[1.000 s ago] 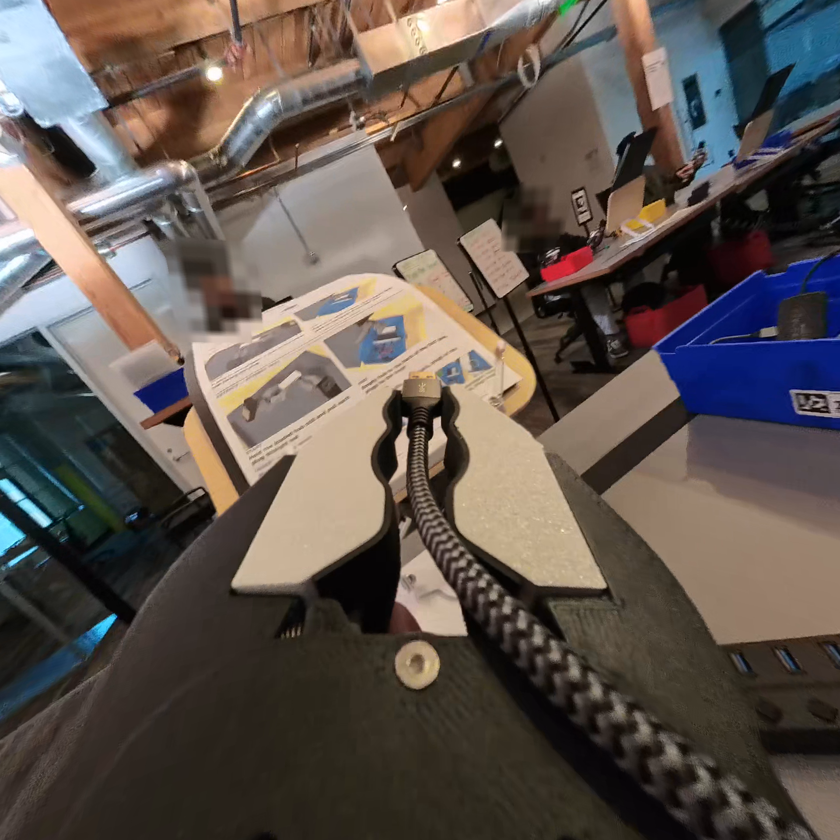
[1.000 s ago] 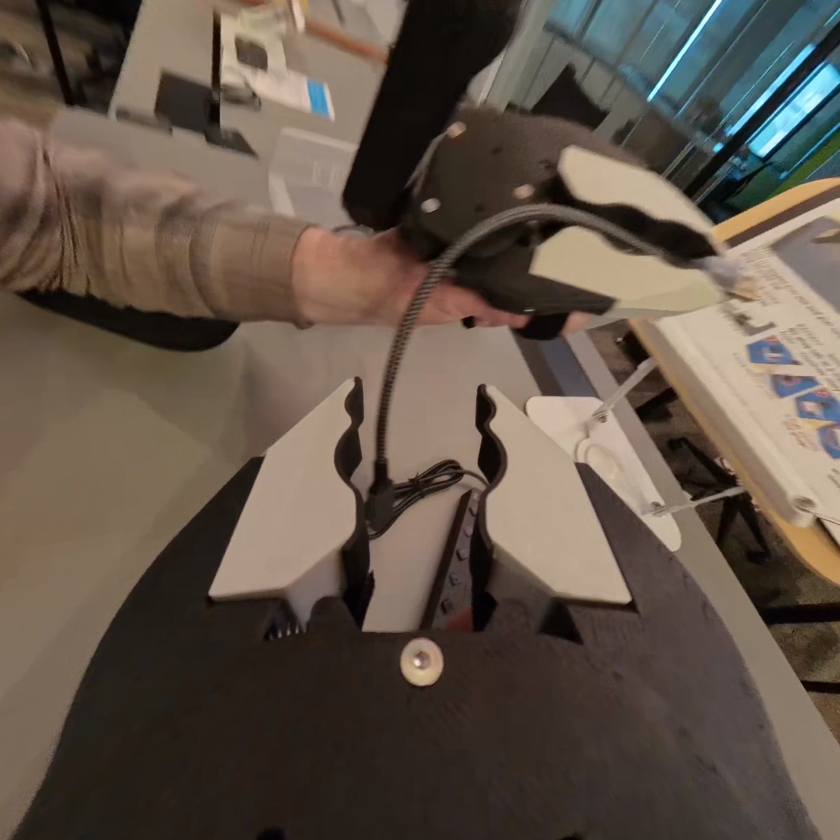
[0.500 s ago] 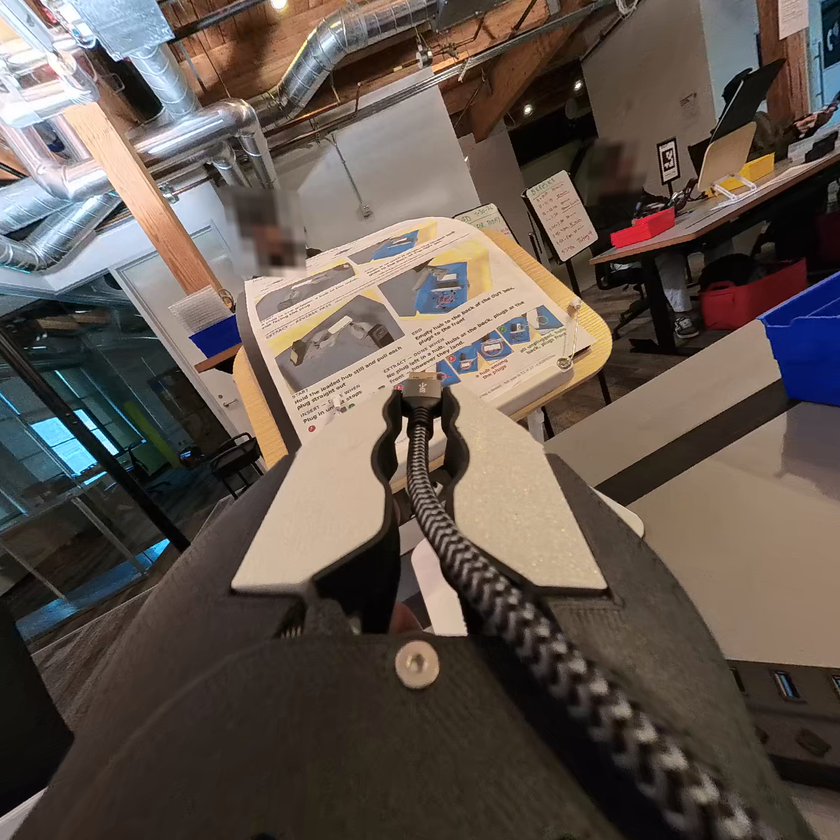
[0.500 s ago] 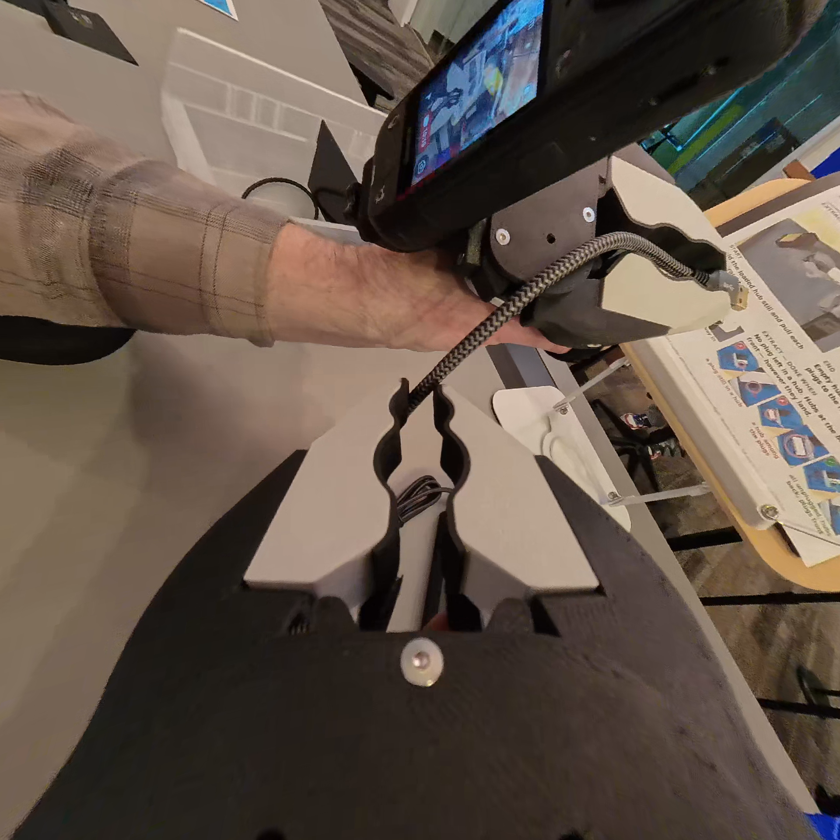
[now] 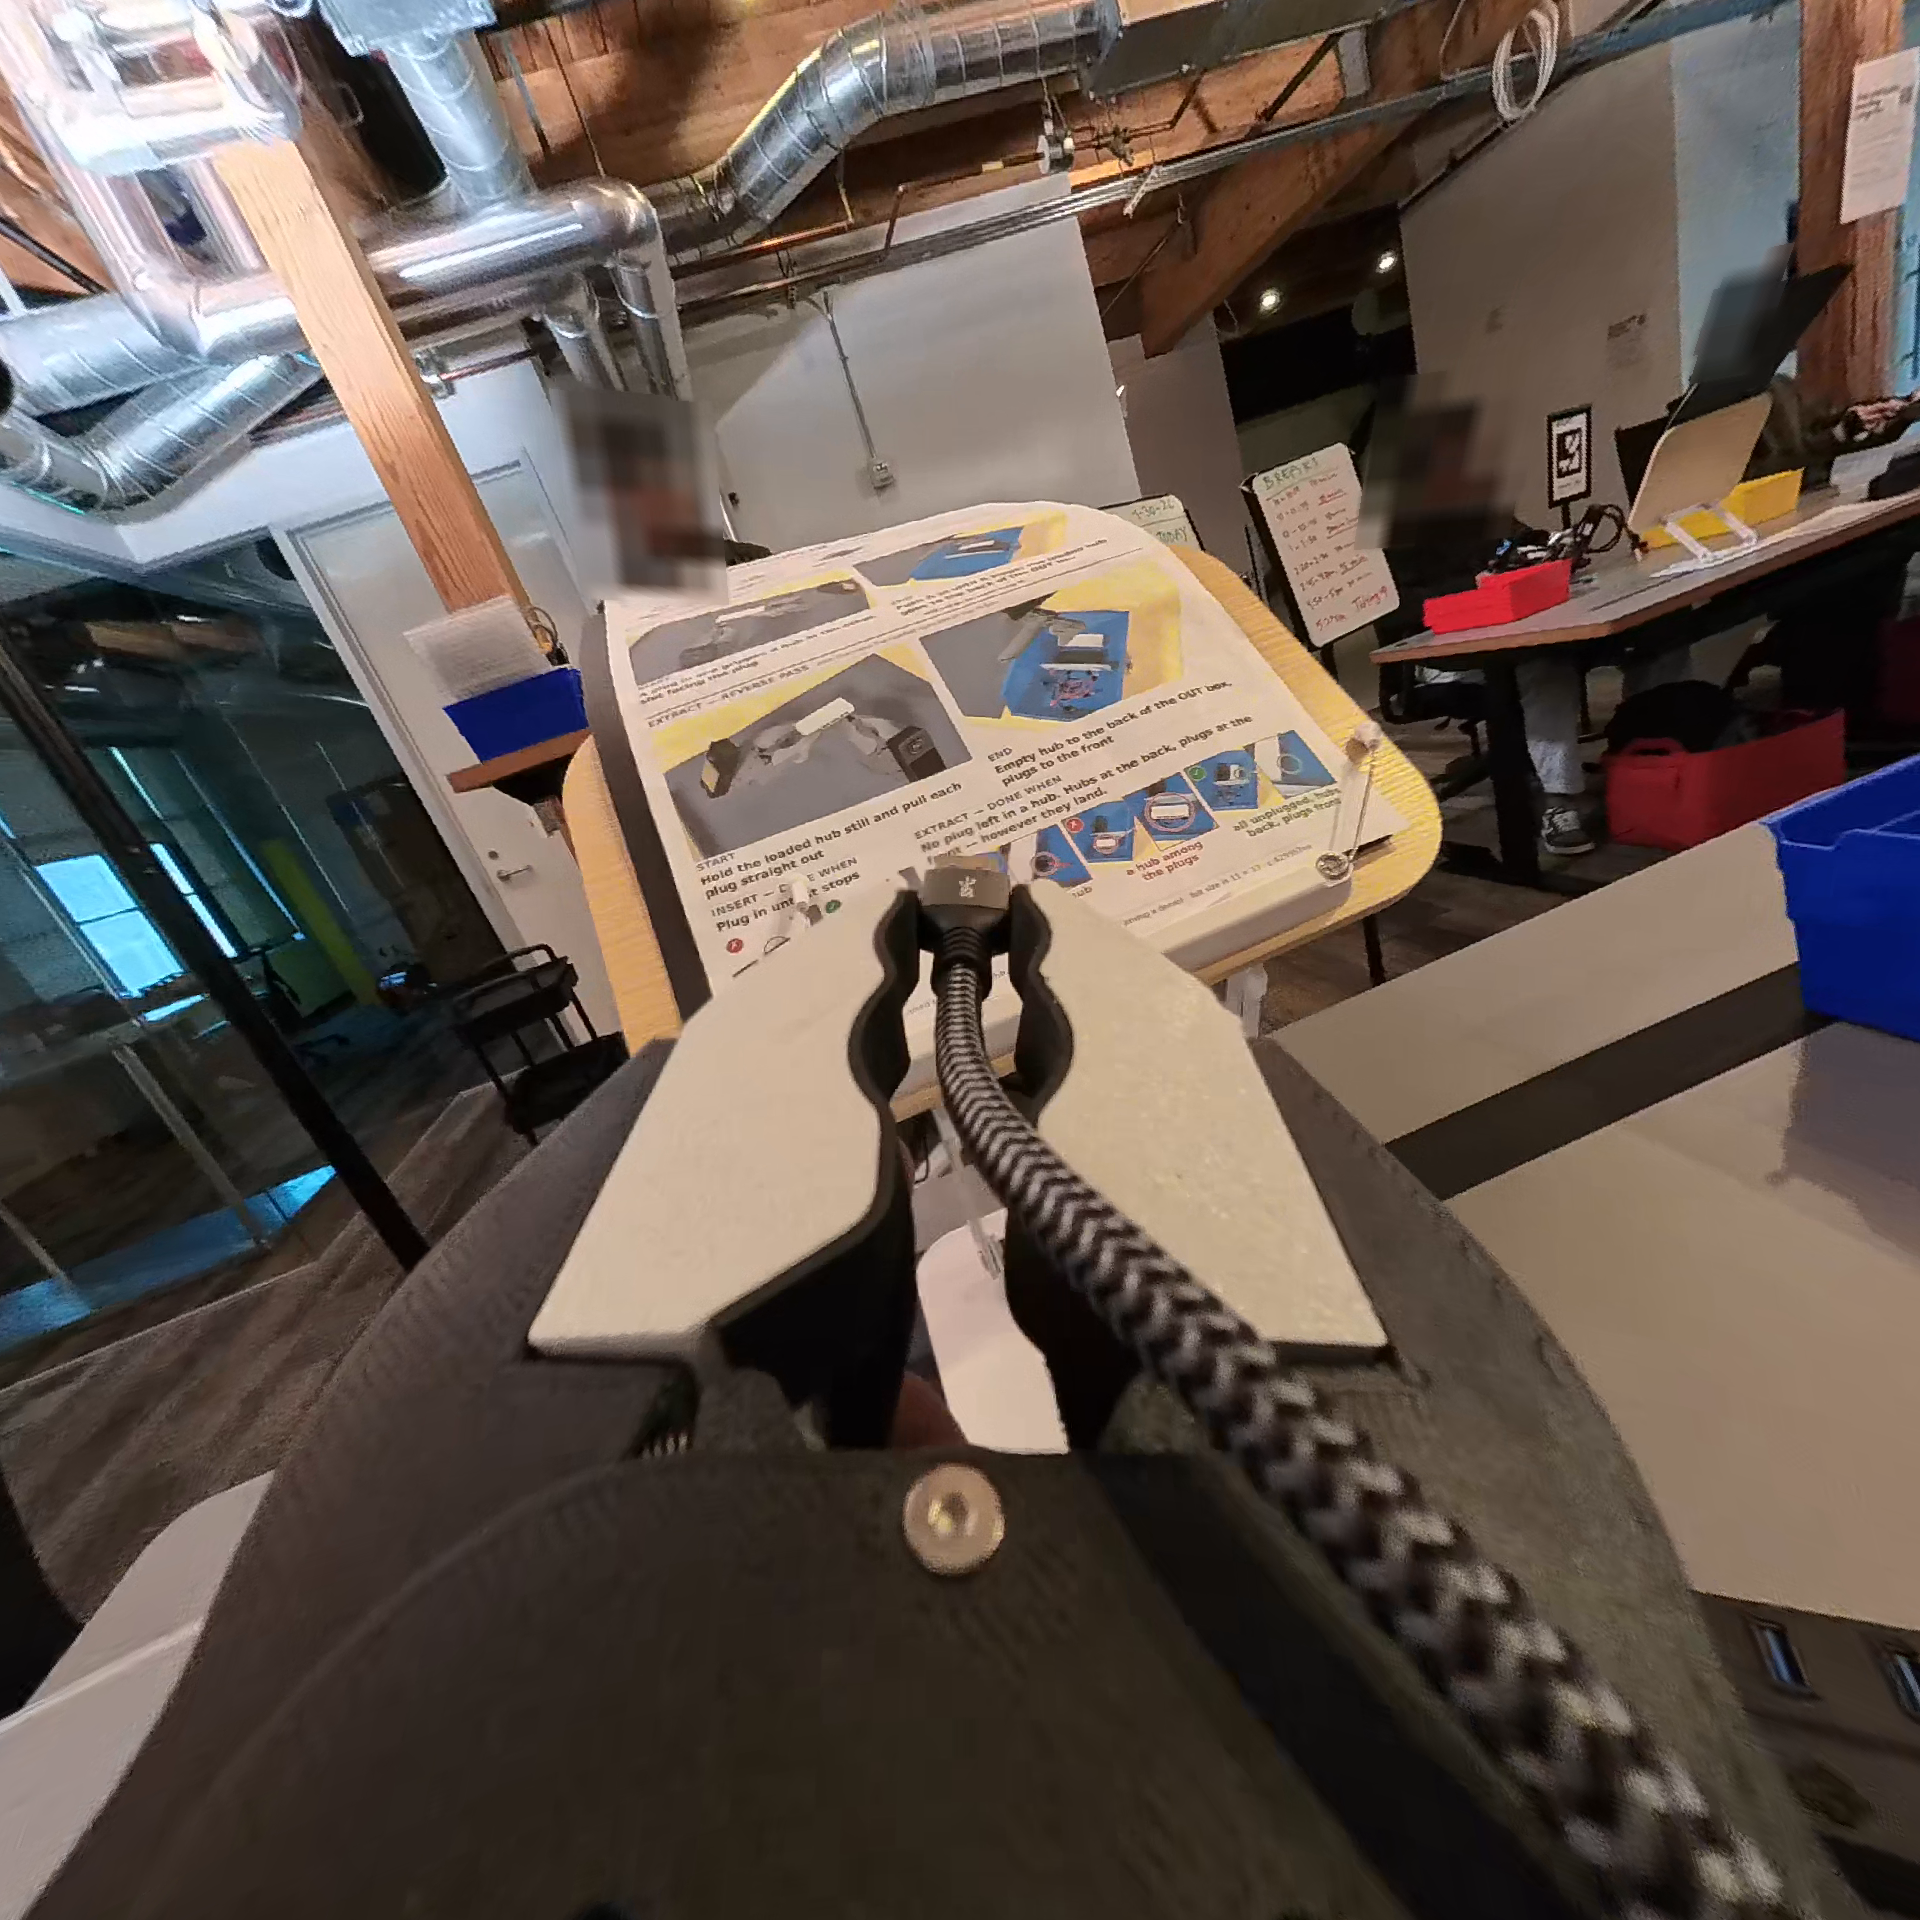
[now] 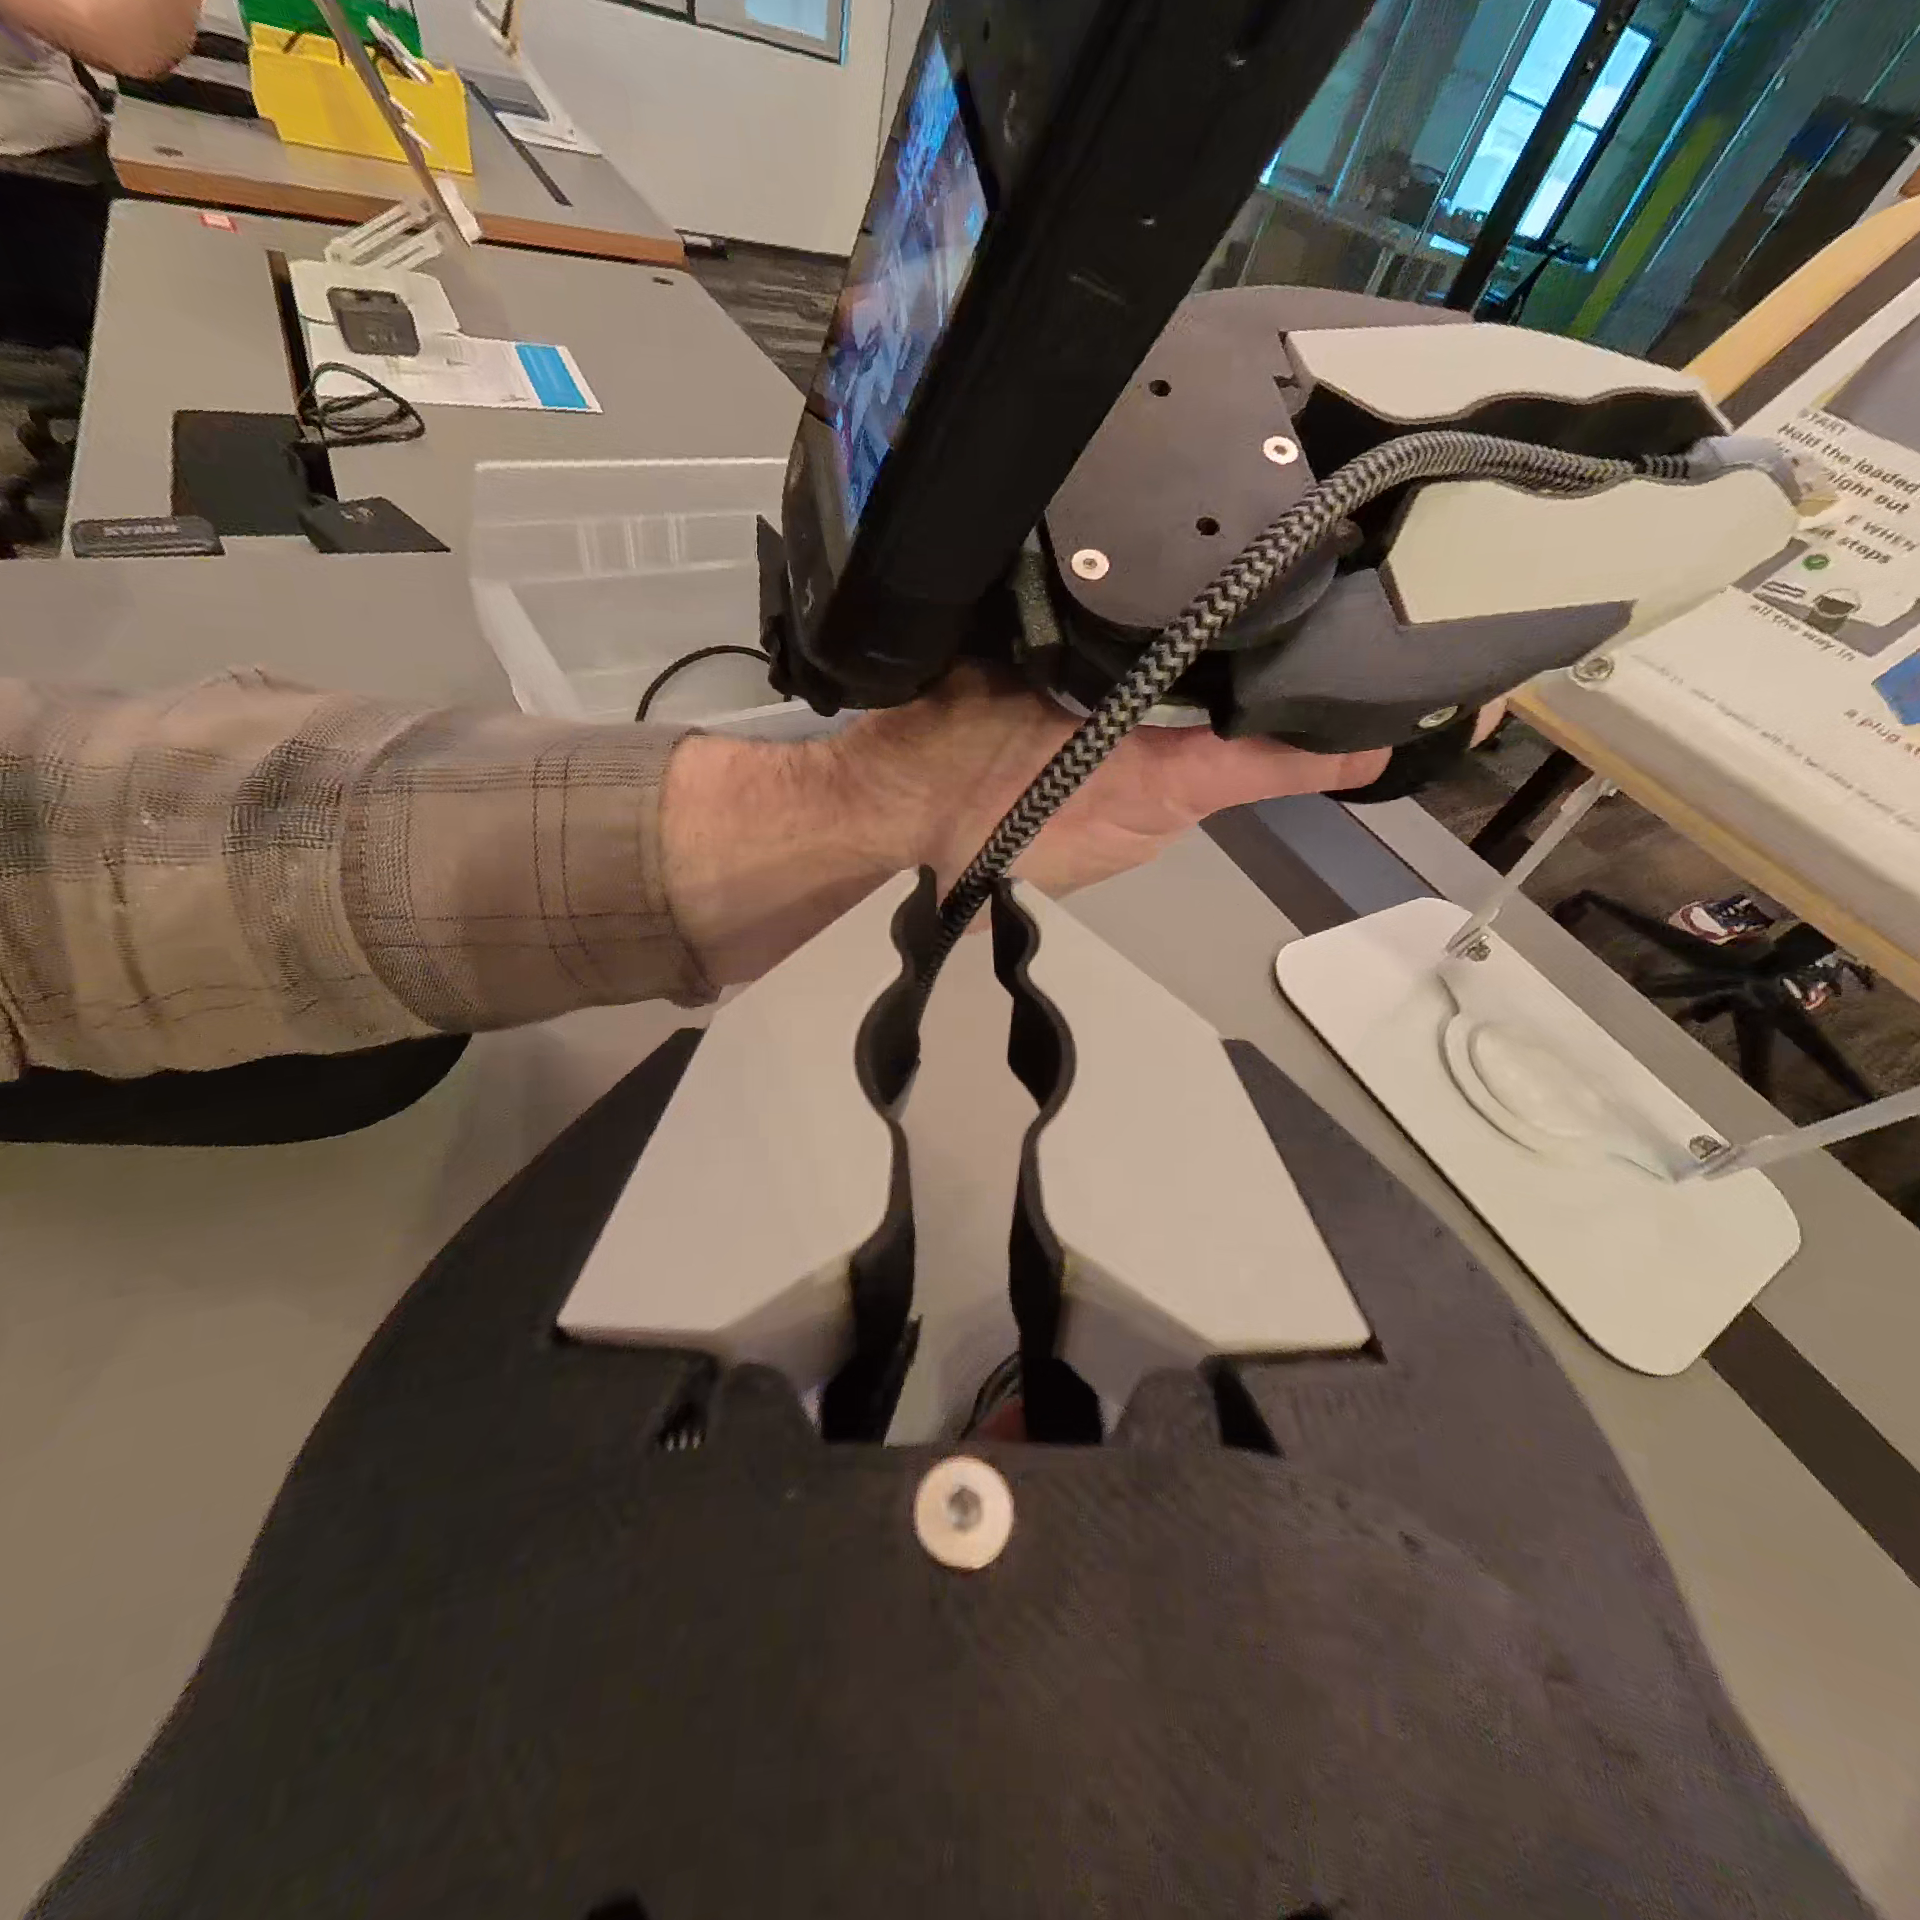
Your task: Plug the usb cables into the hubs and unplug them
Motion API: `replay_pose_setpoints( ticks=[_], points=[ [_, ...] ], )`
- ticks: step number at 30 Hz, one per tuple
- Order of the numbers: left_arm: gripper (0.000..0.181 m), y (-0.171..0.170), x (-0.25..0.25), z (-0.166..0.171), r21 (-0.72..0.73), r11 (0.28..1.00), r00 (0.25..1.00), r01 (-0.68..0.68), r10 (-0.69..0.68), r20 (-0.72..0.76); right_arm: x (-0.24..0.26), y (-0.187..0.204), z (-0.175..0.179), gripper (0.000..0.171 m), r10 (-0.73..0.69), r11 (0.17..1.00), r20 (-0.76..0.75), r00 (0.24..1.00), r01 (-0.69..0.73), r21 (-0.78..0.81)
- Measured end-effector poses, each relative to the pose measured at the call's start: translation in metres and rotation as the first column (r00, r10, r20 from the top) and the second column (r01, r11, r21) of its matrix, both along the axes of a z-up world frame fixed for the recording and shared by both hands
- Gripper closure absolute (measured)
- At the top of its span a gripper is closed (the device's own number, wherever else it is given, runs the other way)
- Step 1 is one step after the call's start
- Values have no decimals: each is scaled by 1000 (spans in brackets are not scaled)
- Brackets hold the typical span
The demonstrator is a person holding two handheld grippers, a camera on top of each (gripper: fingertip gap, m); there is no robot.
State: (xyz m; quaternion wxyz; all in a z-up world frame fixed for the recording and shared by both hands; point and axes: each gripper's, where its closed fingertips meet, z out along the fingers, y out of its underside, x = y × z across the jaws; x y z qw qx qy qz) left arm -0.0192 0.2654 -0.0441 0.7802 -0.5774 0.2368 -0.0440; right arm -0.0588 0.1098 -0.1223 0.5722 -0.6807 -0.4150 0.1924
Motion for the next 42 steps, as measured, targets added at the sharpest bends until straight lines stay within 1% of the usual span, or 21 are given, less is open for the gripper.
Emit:
replay_pose_setpoints(
  ticks=[4, 6, 10, 14, 20, 24, 29, 33, 35, 38, 40, 41, 42],
  points=[
    [164, 8, -8, -2, -60, 998, 997, 18, -13, 77, 4, 1, 6, 143, -13, 998, 15, 1000, 12, 69],
    [164, 14, -14, -6, -103, 994, 991, 27, -13, 130, 9, 2, 12, 137, -23, 996, 10, 1000, 22, 90],
    [165, 24, -20, -18, -136, 991, 987, 3, 18, 158, 20, 5, 18, 137, -43, 994, 6, 999, 42, 101],
    [165, 36, -30, -28, -155, 987, 984, -50, 75, 159, 26, 7, 18, 136, -72, 990, 20, 997, 69, 123],
    [165, 54, -53, -43, -197, 972, 962, -129, 171, 211, 21, 4, 14, 135, -85, 984, 29, 996, 80, 158],
    [165, 61, -62, -50, -208, 965, 954, -159, 205, 219, 21, 4, 19, 137, -100, 978, 15, 995, 95, 187],
    [165, 62, -61, -52, -199, 968, 956, -155, 198, 218, 28, 5, 31, 137, -112, 968, -8, 994, 111, 224],
    [165, 57, -53, -49, -186, 978, 963, -97, 139, 230, 61, 16, 47, 141, -156, 958, -20, 988, 157, 242],
    [165, 54, -49, -46, -172, 983, 965, -65, 105, 240, 87, 26, 47, 141, -189, 961, -1, 982, 186, 205],
    [165, 50, -42, -43, -148, 988, 970, -35, 69, 235, 126, 39, 34, 138, -224, 968, 68, 972, 214, 128],
    [165, 48, -38, -43, -141, 990, 972, -27, 59, 227, 147, 45, 19, 136, -232, 971, 119, 965, 223, 87],
    [165, 47, -35, -43, -140, 990, 973, -19, 51, 225, 154, 46, 8, 134, -221, 975, 141, 965, 217, 38],
    [165, 45, -32, -43, -132, 991, 974, -5, 34, 222, 159, 45, -4, 128, -206, 977, 158, 966, 212, -20]
  ],
)
